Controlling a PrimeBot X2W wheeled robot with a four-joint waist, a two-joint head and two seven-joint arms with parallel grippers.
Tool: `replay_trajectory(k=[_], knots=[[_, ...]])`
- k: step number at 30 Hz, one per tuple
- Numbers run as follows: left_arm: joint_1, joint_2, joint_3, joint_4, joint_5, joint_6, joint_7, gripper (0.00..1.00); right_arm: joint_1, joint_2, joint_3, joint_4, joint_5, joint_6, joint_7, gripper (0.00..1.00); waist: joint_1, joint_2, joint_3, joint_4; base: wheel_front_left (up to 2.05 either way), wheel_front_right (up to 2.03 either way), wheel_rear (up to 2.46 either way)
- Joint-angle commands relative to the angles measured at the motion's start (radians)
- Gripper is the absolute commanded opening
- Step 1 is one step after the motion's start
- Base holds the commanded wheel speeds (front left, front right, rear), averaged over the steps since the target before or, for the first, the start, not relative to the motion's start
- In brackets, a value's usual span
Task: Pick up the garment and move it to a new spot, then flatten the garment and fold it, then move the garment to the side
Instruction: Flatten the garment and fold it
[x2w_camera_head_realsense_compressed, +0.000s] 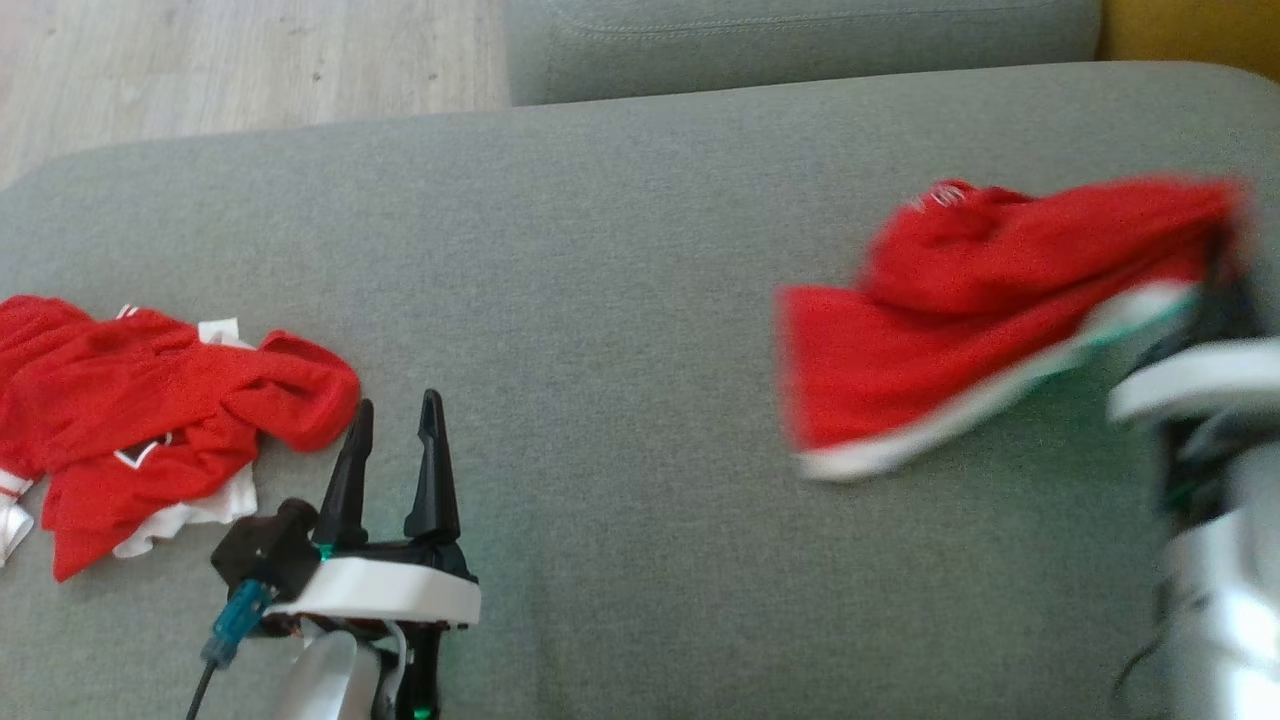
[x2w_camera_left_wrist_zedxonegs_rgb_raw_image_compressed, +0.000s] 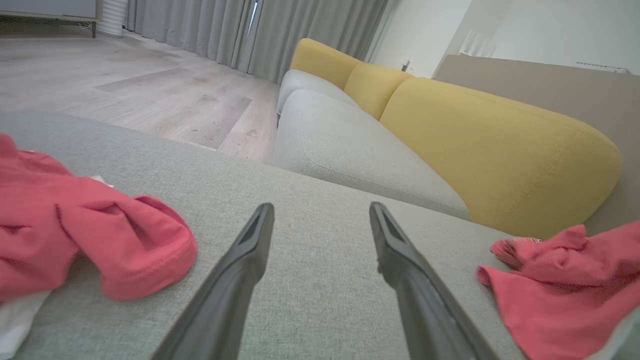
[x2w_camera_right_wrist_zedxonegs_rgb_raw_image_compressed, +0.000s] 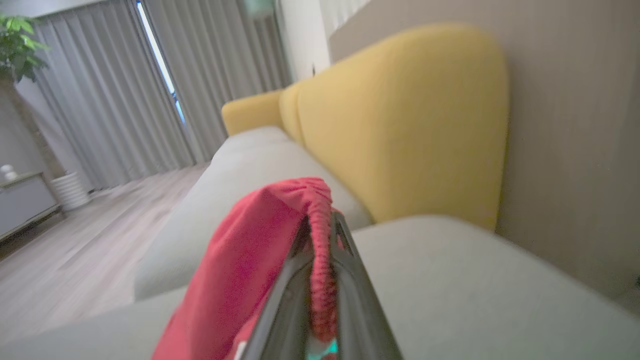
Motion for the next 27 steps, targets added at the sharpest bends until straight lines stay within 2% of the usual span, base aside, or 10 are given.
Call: replay_trajectory(k=[1, 6, 10, 11, 13, 17, 22, 23, 24, 27], knots=[[-0.031, 0.007, 0.035, -0.033, 0.007, 0.001, -0.008, 1.00, -0.099, -0.038, -0.041, -0.113, -0.042, -0.001, 0.042, 0.00, -0.0001, 0.0000, -0.005, -0.006, 0.00, 0.00, 0.00], [-0.035, 0.007, 0.023, -0.033, 0.001, 0.000, -0.008, 1.00, -0.225, -0.078, -0.059, -0.307, -0.126, -0.001, 0.155, 0.00, -0.0001, 0.0000, -0.009, 0.004, 0.00, 0.00, 0.00], [-0.038, 0.007, 0.011, -0.035, -0.013, 0.003, -0.008, 1.00, -0.269, -0.079, 0.055, -0.411, -0.157, -0.001, 0.234, 0.00, -0.0001, 0.0000, -0.004, 0.032, 0.00, 0.00, 0.00], [-0.038, 0.007, 0.011, -0.035, -0.013, 0.003, -0.008, 1.00, -0.269, -0.079, 0.055, -0.411, -0.157, -0.001, 0.234, 0.00, -0.0001, 0.0000, -0.004, 0.032, 0.00, 0.00, 0.00], [-0.040, 0.007, 0.005, -0.035, -0.017, 0.004, -0.008, 1.00, -0.267, -0.072, 0.136, -0.428, -0.162, -0.001, 0.263, 0.00, -0.0001, 0.0000, 0.003, 0.053, 0.00, 0.00, 0.00], [-0.053, 0.007, -0.007, -0.036, -0.027, 0.007, -0.008, 1.00, -0.230, -0.053, 0.301, -0.362, -0.155, -0.001, 0.288, 0.00, -0.0001, 0.0000, 0.024, 0.106, 0.00, 0.00, 0.00], [-0.068, 0.007, -0.018, -0.027, -0.033, 0.007, -0.008, 1.00, -0.162, -0.010, 0.486, -0.136, -0.138, -0.001, 0.263, 0.00, -0.0001, 0.0000, 0.046, 0.175, 0.00, 0.00, 0.00], [-0.070, 0.007, -0.019, -0.025, -0.034, 0.007, -0.008, 1.00, -0.153, -0.003, 0.533, -0.087, -0.138, -0.001, 0.249, 0.78, -0.0001, 0.0000, 0.048, 0.187, 0.00, 0.00, 0.00], [-0.072, 0.007, -0.022, -0.022, -0.035, 0.007, -0.008, 1.00, -0.144, 0.001, 0.580, -0.040, -0.128, -0.001, 0.235, 1.00, -0.0001, 0.0000, 0.049, 0.199, 0.00, 0.00, 0.00], [-0.072, 0.007, -0.029, -0.015, -0.036, 0.006, -0.008, 1.00, -0.129, 0.005, 0.758, 0.043, -0.037, -0.001, 0.199, 1.00, -0.0001, 0.0000, 0.044, 0.226, 0.00, 0.00, 0.00]])
